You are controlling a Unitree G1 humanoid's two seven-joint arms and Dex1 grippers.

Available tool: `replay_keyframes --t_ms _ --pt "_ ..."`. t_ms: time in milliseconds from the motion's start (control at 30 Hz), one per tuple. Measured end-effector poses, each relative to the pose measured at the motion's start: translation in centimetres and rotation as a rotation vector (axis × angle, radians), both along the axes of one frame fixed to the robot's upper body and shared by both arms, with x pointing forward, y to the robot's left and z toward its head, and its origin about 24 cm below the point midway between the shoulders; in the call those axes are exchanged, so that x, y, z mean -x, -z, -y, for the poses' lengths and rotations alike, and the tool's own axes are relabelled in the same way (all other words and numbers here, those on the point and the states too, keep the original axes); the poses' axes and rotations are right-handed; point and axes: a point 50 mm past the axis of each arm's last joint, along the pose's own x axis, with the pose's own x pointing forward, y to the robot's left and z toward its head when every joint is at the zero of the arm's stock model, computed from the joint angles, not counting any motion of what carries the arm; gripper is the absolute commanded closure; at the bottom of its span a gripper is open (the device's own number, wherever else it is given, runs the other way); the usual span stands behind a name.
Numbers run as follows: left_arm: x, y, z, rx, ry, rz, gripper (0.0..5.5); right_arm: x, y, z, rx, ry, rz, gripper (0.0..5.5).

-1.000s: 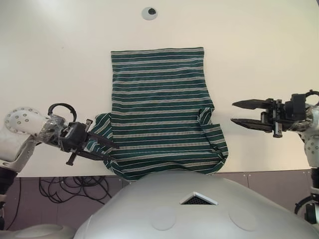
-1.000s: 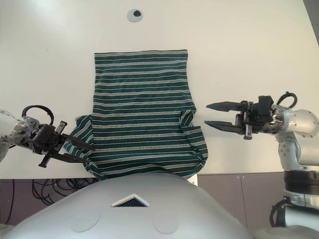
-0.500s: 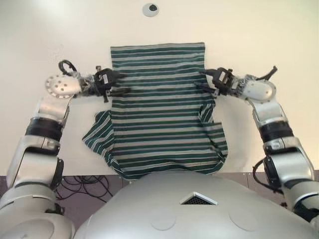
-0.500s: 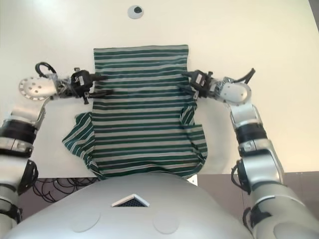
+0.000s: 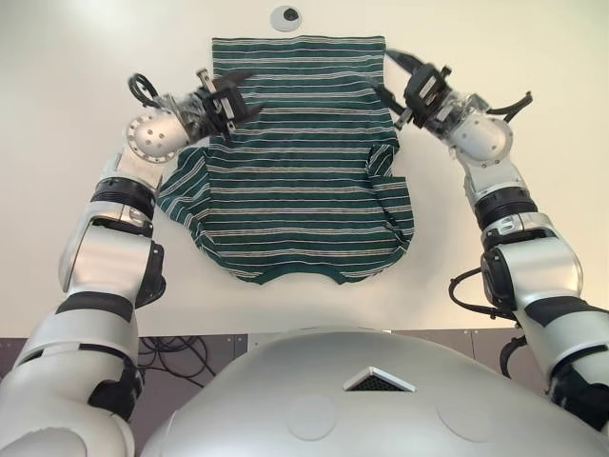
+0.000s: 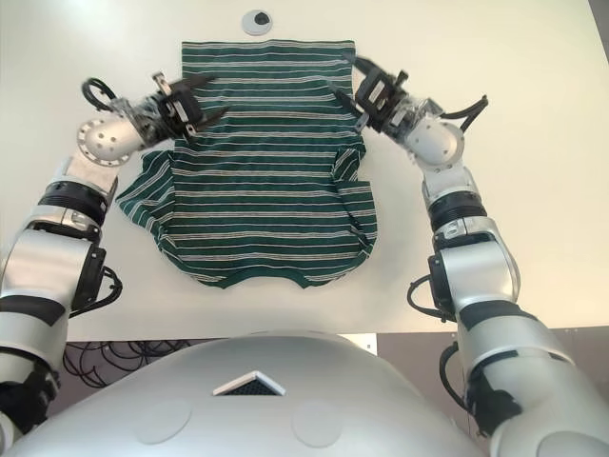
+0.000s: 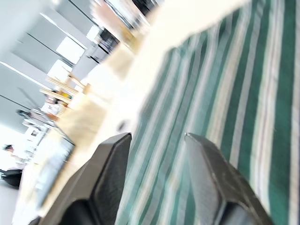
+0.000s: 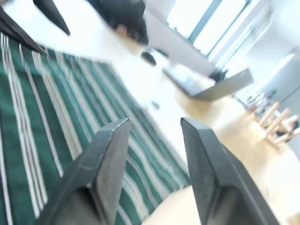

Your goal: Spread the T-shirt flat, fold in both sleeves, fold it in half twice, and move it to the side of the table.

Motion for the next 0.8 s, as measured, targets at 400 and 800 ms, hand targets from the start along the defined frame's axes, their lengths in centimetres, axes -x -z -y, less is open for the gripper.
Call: replay_keyframes --t_ms 400,800 --pt "6.5 4.7 -1.5 -0.283 0.21 -0.114 3.44 10.0 2.4 5.3 0.224 -0.123 -0.121 3.51" --pt "6.5 5.1 -1.1 -0.314 0.186 -0.068 3.44 10.6 5.0 6.4 0.411 -0.095 -0.281 3.51"
